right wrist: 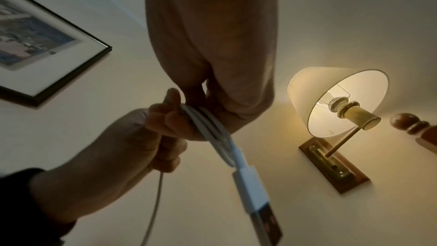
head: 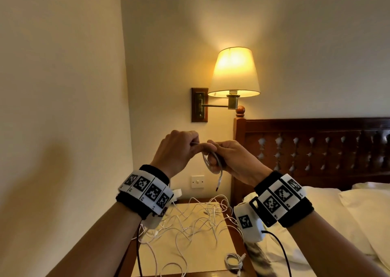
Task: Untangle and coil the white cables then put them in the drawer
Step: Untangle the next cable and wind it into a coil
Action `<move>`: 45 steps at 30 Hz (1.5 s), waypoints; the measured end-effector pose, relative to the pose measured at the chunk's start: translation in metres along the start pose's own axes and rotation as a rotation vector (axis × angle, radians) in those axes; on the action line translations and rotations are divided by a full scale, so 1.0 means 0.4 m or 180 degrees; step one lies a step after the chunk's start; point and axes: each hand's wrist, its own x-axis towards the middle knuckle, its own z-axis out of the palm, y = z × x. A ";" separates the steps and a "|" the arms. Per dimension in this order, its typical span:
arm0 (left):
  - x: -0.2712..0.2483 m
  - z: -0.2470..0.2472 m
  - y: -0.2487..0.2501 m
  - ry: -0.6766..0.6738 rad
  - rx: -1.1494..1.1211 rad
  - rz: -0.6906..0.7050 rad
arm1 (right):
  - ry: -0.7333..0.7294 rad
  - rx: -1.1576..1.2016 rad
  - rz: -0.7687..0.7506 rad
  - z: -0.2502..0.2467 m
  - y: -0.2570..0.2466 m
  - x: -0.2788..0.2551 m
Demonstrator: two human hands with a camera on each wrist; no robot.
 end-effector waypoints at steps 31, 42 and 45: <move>-0.100 0.010 0.079 -0.0113 -0.0157 0.0981 | 0.0159 0.0104 0.0007 -0.030 0.003 0.019; -0.038 0.012 0.041 0.0545 -0.0252 0.0497 | -0.0003 -0.0077 0.0072 -0.014 0.000 0.007; -0.032 0.027 0.012 0.0524 -0.0501 0.0395 | -0.0092 0.0128 0.0108 -0.006 0.009 0.007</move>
